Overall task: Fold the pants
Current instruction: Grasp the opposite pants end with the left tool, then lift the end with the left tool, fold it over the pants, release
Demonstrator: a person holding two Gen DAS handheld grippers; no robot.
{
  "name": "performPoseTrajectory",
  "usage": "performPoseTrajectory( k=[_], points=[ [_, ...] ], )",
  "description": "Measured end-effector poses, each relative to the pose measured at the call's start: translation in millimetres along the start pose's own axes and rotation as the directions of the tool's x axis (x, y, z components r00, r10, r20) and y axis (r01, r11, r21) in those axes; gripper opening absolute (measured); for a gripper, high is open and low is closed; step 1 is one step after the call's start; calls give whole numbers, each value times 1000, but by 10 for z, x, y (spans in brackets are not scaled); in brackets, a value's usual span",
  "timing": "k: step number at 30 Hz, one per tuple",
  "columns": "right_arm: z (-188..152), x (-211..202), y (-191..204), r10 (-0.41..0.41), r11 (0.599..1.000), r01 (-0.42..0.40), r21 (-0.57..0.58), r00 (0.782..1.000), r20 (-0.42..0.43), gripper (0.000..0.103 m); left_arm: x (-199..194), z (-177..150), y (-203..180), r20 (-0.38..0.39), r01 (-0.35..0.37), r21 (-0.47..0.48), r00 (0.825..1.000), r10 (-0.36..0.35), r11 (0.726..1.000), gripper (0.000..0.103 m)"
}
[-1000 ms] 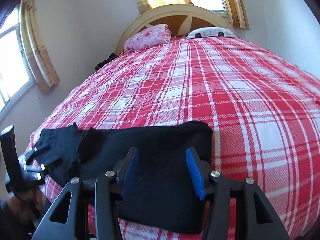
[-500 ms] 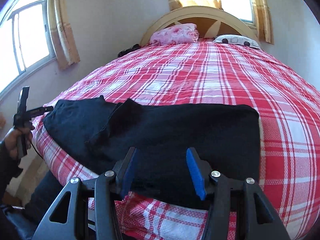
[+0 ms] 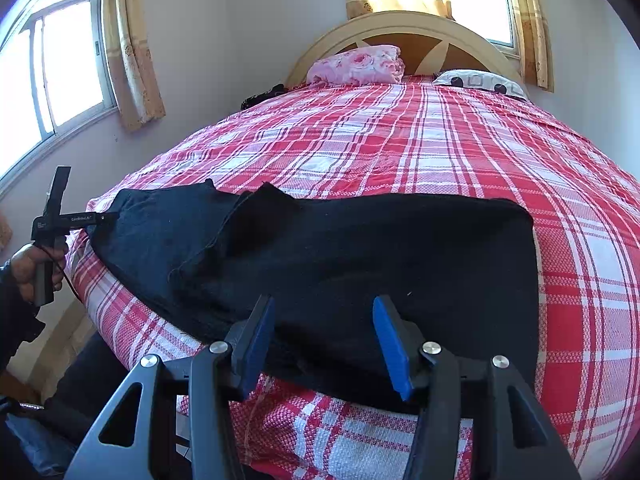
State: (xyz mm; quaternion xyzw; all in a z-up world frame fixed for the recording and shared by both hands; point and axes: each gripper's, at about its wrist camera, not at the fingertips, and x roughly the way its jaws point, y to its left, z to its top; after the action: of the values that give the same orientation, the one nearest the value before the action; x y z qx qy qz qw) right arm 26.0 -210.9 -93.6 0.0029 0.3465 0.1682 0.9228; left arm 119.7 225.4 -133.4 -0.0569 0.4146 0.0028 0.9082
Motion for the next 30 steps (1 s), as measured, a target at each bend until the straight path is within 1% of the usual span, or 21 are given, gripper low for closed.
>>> performPoseTrajectory(
  k=[1, 2, 5, 6, 9, 10, 12, 14, 17, 18, 20, 21, 22, 24, 25, 26, 27, 28, 30],
  points=[
    [-1, -8, -7, -1, 1000, 1, 3, 1000, 4, 53, -37, 8, -21, -2, -4, 4, 1000, 4, 1000, 23],
    [3, -12, -21, -1, 1000, 1, 6, 1000, 6, 53, -57, 19, -19, -3, 11, -7, 1000, -11, 1000, 21],
    [11, -27, -48, -4, 1000, 4, 11, 1000, 9, 53, -126, 52, 55, 3, 72, -65, 997, -72, 995, 18],
    [17, -38, -59, -7, 1000, 7, 14, 1000, 13, 53, -157, 61, 92, 9, 100, -90, 995, -99, 991, 17],
    [29, -58, -91, -9, 1000, 9, 26, 1000, 21, 53, -220, 87, 105, 26, 153, -139, 988, -150, 978, 16],
    [30, -62, -101, -10, 999, 9, 31, 1000, 22, 53, -264, 93, 105, 42, 181, -157, 983, -176, 971, 16],
    [29, -54, -130, -12, 999, 12, 42, 1000, 21, 53, -324, 116, 82, 61, 206, -169, 978, -198, 964, 16],
    [20, -39, -153, -12, 999, 11, 53, 1000, 16, 53, -367, 149, 39, 69, 191, -150, 981, -182, 970, 16],
    [14, -25, -154, -13, 999, 13, 51, 1000, 12, 53, -313, 158, 44, 56, 155, -132, 987, -149, 979, 16],
    [14, -27, -152, -13, 999, 12, 49, 1000, 12, 53, -272, 152, 79, 47, 158, -147, 987, -153, 976, 16],
    [20, -29, -152, -11, 999, 10, 49, 1000, 12, 53, -227, 133, 177, 45, 201, -198, 980, -196, 959, 16],
    [22, -33, -153, -10, 999, 9, 50, 1000, 14, 53, -227, 132, 202, 46, 201, -205, 980, -195, 958, 16],
    [22, -34, -154, -10, 999, 10, 52, 1000, 14, 53, -231, 130, 195, 44, 189, -193, 982, -184, 963, 16],
    [15, -24, -161, -10, 998, 9, 54, 1000, 11, 53, -182, 113, 186, 23, 158, -168, 987, -157, 973, 20],
    [12, -18, -161, -9, 998, 9, 54, 1000, 9, 53, -112, 93, 195, 1, 119, -154, 993, -121, 981, 31],
    [9, -13, -157, -10, 999, 9, 53, 1000, 7, 53, -64, 75, 214, -8, 86, -150, 996, -88, 985, 43],
    [4, -10, -149, -11, 999, 10, 50, 1000, 5, 53, -19, 52, 251, -12, 62, -157, 998, -64, 986, 49],
    [3, -10, -142, -11, 999, 10, 47, 1000, 5, 53, 34, 15, 308, -15, 62, -179, 998, -66, 982, 55],
    [5, -12, -130, -9, 999, 9, 44, 1000, 5, 53, 81, -36, 369, -9, 87, -200, 996, -90, 976, 56]
  ],
)
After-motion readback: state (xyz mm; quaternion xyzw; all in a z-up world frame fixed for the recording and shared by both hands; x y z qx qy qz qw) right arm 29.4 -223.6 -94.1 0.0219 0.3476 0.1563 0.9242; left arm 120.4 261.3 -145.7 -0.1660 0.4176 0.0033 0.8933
